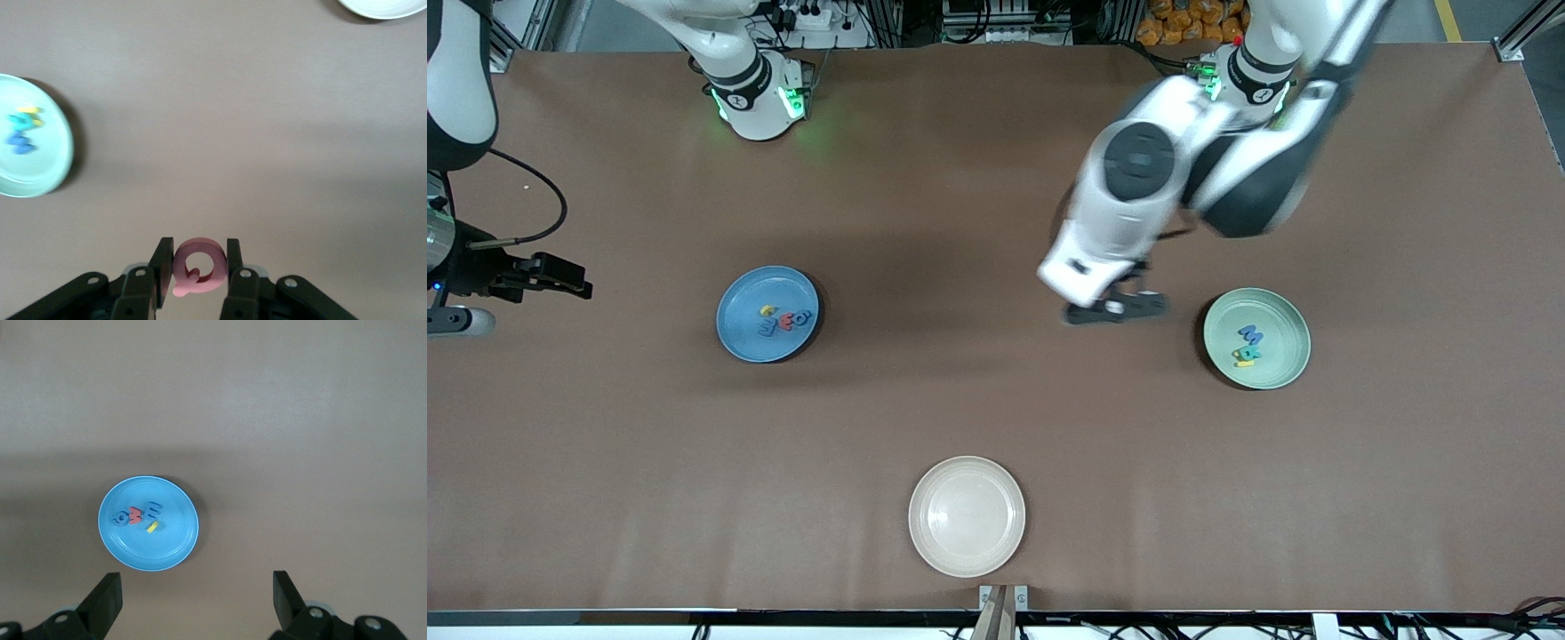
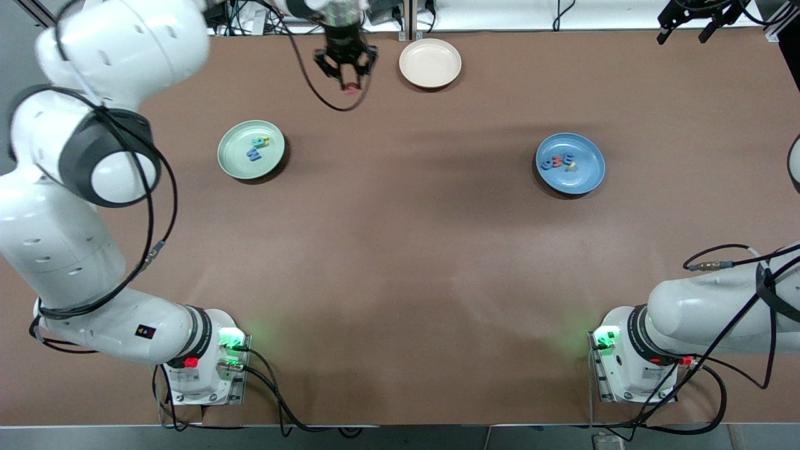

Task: Sort upper and lower case letters into plates
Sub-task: 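Carry the pink Q onto the green plate and open the left gripper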

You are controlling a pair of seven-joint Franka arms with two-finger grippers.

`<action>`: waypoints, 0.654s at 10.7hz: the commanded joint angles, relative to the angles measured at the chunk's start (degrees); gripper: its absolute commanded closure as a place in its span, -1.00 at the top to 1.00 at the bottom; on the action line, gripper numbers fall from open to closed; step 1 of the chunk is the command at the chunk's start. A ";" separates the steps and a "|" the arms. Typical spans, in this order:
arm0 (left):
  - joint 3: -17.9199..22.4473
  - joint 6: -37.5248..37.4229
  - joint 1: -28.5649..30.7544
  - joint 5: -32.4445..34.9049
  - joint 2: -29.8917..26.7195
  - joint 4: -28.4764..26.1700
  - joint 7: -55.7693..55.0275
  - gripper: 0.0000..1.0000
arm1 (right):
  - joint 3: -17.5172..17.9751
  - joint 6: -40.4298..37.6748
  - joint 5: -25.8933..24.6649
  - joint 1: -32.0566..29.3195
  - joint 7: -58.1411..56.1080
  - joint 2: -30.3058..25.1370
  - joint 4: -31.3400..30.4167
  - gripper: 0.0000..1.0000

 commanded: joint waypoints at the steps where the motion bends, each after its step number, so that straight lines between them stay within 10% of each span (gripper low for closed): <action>1: 0.04 -4.12 6.65 -2.16 -4.04 -3.49 10.89 -1.00 | 2.18 -0.78 -0.53 -1.97 0.02 0.11 0.92 1.00; 7: 8.91 -3.63 14.05 -2.16 -4.14 -12.97 32.27 -1.00 | 2.35 5.61 -0.27 -0.21 3.08 -3.64 -5.89 1.00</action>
